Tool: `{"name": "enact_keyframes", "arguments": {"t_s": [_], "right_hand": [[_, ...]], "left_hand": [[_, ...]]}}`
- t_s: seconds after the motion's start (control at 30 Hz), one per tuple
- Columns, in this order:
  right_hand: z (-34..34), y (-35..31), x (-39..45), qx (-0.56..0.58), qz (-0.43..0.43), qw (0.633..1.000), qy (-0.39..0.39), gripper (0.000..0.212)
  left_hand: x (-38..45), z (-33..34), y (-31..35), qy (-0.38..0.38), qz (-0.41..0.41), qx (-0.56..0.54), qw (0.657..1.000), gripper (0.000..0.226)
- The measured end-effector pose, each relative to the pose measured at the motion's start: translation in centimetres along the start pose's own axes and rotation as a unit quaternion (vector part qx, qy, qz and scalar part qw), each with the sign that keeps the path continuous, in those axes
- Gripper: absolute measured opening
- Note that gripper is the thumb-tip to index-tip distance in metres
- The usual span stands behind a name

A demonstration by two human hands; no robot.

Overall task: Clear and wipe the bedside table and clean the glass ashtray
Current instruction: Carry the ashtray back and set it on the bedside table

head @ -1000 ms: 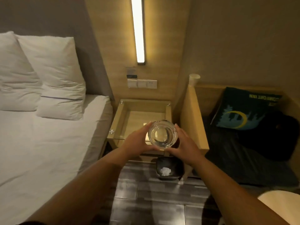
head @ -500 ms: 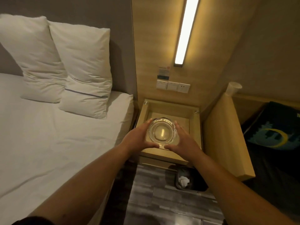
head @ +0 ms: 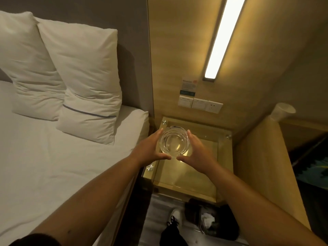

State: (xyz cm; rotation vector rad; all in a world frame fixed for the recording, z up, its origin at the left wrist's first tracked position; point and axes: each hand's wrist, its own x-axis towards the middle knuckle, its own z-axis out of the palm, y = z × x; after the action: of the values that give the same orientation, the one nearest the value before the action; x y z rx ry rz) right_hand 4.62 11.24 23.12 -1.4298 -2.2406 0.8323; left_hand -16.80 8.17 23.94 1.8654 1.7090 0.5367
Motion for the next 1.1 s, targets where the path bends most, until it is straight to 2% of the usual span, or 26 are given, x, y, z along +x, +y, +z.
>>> {"name": "enact_keyframes", "arguments": {"t_s": [0.27, 0.37, 0.5, 0.77, 1.1], "right_hand": [[-0.3, 5.3, 12.9, 0.022, 0.010, 0.999, -0.035, 0.109], [0.9, 7.4, 16.7, 0.036, 0.023, 0.998, -0.046, 0.110], [3.7, 10.4, 21.1, 0.042, 0.040, 0.997, -0.056, 0.111], [11.0, 17.2, 28.5, 0.082, 0.063, 0.993, -0.058, 0.104], [18.6, 23.9, 34.4, 0.024, 0.101, 0.992, -0.077, 0.113]], "left_hand": [[12.7, 0.8, -3.6, 0.000, -0.053, -0.025, 0.998, 0.110], [16.5, 1.1, -5.6, 0.000, -0.047, -0.054, 0.997, 0.101], [20.7, 2.4, -9.0, -0.006, -0.047, -0.078, 0.996, 0.092], [28.4, 7.8, -18.3, -0.044, -0.039, -0.090, 0.994, 0.099], [34.1, 13.7, -26.9, -0.052, -0.036, -0.085, 0.994, 0.103]]}}
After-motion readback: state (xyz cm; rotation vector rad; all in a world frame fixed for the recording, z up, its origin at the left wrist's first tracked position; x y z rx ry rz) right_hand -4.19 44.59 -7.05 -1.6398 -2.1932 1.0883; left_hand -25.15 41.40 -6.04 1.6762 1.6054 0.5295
